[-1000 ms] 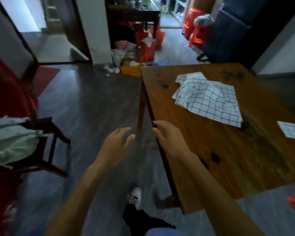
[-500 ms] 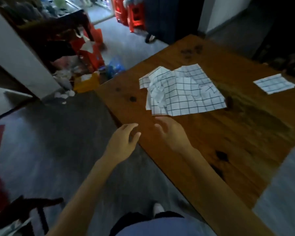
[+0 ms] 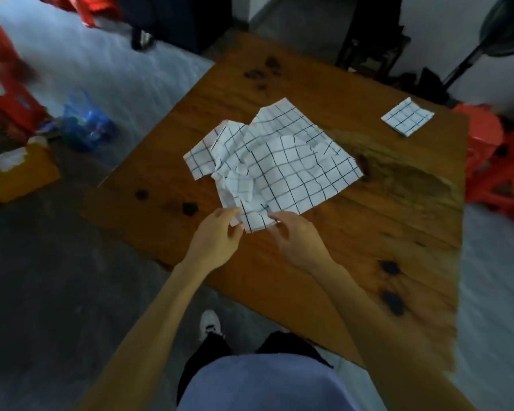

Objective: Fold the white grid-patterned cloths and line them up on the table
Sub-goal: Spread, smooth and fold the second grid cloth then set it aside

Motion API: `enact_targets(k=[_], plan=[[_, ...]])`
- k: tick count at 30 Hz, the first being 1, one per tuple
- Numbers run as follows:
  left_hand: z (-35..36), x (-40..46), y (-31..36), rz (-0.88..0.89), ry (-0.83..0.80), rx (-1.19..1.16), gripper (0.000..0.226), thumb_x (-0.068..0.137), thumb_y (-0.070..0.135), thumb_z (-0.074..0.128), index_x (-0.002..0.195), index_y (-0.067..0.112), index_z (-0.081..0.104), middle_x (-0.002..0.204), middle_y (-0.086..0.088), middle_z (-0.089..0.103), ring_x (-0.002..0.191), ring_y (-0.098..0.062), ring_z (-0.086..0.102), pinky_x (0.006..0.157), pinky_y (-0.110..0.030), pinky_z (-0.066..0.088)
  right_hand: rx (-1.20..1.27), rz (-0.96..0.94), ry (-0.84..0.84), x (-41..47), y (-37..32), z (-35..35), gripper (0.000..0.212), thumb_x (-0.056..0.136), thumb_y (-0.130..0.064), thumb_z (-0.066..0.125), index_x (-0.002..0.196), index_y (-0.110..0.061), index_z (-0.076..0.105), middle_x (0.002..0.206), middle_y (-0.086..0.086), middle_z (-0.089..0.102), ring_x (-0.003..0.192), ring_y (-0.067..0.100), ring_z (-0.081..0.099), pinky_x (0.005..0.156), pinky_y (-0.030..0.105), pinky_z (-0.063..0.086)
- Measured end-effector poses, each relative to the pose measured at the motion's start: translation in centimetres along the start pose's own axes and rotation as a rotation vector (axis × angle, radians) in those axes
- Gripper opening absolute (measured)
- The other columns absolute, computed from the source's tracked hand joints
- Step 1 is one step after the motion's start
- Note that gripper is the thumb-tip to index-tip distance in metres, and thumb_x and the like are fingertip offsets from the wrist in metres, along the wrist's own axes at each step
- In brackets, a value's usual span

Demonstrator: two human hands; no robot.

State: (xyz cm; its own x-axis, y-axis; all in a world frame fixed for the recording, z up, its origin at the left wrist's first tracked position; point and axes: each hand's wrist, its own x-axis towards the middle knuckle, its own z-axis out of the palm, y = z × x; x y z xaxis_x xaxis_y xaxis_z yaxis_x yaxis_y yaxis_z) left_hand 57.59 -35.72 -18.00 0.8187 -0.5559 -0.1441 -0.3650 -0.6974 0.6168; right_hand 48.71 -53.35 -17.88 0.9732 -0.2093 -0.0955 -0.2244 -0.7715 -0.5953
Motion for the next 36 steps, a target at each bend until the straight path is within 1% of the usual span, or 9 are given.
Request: enact_targets(k=[7,12,17,21,23,25,29,32,36], plan=[[-1.8,7.4,-0.8,0.137,-0.076,0.034,0.044,0.096,0.026,0.052,0.138,0.014,0.045,0.134,-0.007,0.052,0.122,-0.020,0.049,0.097,-0.028,0.038,-0.034,0.175,0.091,4.4,-0.1,1.0,0.038,0.097,-0.033,0.053,0.133,-0.018,0.054,0.134,0.001,0.057,0.124,0.018,0.051,0.105,0.045,0.041],[-0.5,12.9,-0.3,0.265,-0.102,0.131,0.041,0.095,0.018,0.053,0.135,0.009,0.047,0.136,-0.010,0.050,0.124,-0.022,0.046,0.104,-0.034,0.037,-0.091,0.252,0.099,8.2,1.9,2.0,0.048,0.096,-0.028,0.056,0.141,-0.015,0.044,0.146,0.011,0.044,0.135,0.027,0.040,0.110,0.047,0.035],[1.5,15.9,-0.5,0.275,-0.188,0.272,0.044,0.094,0.021,0.052,0.136,0.012,0.045,0.139,-0.009,0.044,0.130,-0.024,0.039,0.108,-0.039,0.033,-0.095,0.315,0.086,11.0,4.2,4.3,0.056,0.088,-0.022,0.065,0.138,-0.016,0.041,0.147,0.012,0.036,0.138,0.030,0.032,0.110,0.050,0.035],[2.6,18.3,-1.0,0.257,-0.228,0.335,0.045,0.095,0.025,0.052,0.138,0.014,0.042,0.145,-0.011,0.037,0.135,-0.028,0.034,0.111,-0.043,0.031,-0.155,0.374,0.067,12.5,5.6,6.1,0.069,0.082,-0.020,0.069,0.141,-0.015,0.032,0.151,0.015,0.026,0.146,0.033,0.015,0.114,0.048,0.027],[3.1,18.8,-1.2,0.257,-0.231,0.328,0.045,0.095,0.024,0.051,0.138,0.014,0.042,0.146,-0.010,0.037,0.136,-0.027,0.032,0.111,-0.043,0.030,-0.171,0.403,0.086,12.6,6.2,6.6,0.066,0.083,-0.020,0.068,0.140,-0.014,0.036,0.148,0.016,0.032,0.144,0.033,0.019,0.113,0.047,0.026],[3.6,18.9,-1.4,0.259,-0.241,0.318,0.045,0.095,0.023,0.051,0.138,0.014,0.042,0.144,-0.010,0.038,0.135,-0.026,0.033,0.111,-0.042,0.030,-0.185,0.420,0.109,12.6,6.6,7.1,0.056,0.082,-0.018,0.069,0.134,-0.013,0.046,0.138,0.014,0.044,0.136,0.033,0.033,0.110,0.045,0.031],[3.9,19.3,-1.6,0.278,-0.269,0.311,0.045,0.096,0.023,0.049,0.139,0.014,0.041,0.144,-0.009,0.037,0.134,-0.026,0.032,0.110,-0.040,0.030,-0.201,0.400,0.204,13.0,7.2,6.8,0.021,0.087,-0.013,0.062,0.107,-0.011,0.068,0.111,0.008,0.064,0.111,0.030,0.056,0.098,0.043,0.041],[3.5,19.6,-1.0,0.331,-0.233,0.331,0.046,0.094,0.021,0.052,0.138,0.013,0.041,0.143,-0.011,0.037,0.133,-0.028,0.033,0.108,-0.042,0.031,-0.134,0.399,0.255,13.6,7.0,5.1,0.018,0.092,-0.014,0.055,0.100,-0.010,0.071,0.103,0.006,0.069,0.103,0.027,0.061,0.094,0.041,0.044],[2.3,19.7,0.9,0.496,-0.177,0.376,0.051,0.087,0.024,0.065,0.133,0.011,0.048,0.141,-0.015,0.039,0.134,-0.031,0.032,0.109,-0.045,0.029,-0.152,0.307,0.310,13.6,5.6,1.7,0.020,0.091,-0.016,0.054,0.102,-0.009,0.070,0.102,0.006,0.071,0.100,0.024,0.063,0.095,0.039,0.044]])
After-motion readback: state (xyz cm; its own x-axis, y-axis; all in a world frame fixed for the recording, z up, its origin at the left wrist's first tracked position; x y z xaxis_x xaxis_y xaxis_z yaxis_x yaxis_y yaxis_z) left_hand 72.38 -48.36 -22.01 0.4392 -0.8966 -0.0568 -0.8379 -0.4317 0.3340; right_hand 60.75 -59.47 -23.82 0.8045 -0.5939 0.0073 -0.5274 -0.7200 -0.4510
